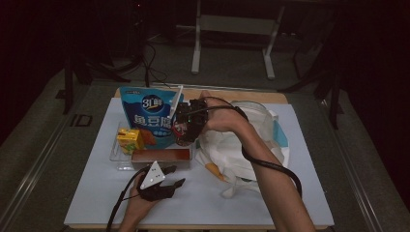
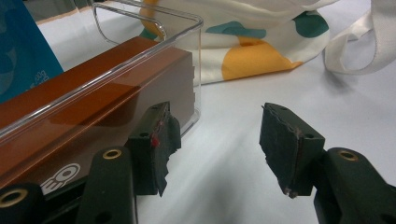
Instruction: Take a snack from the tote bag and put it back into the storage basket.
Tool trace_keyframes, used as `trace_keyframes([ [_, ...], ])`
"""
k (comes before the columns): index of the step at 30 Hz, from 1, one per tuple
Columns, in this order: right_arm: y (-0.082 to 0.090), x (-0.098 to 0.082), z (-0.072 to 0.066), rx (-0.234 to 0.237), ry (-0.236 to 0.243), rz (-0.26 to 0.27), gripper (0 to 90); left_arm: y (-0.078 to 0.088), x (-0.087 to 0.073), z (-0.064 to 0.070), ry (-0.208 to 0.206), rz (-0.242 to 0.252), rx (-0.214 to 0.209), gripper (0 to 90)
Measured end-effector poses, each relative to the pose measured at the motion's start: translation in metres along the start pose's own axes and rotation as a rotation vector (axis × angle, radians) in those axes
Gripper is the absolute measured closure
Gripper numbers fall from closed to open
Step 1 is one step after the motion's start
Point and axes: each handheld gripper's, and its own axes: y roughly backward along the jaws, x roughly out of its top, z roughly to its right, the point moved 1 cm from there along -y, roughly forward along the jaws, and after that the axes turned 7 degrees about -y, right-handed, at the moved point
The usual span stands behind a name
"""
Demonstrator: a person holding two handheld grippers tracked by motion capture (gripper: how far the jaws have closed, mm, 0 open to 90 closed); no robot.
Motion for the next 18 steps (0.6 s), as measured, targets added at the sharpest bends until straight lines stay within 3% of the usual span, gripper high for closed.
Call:
trace_keyframes([
  [18,-0.016,0.005,-0.002,0.008,0.002,-0.014,23.9,0.0,0.0,0.0,-0.001,0.0,0.0,44.4],
])
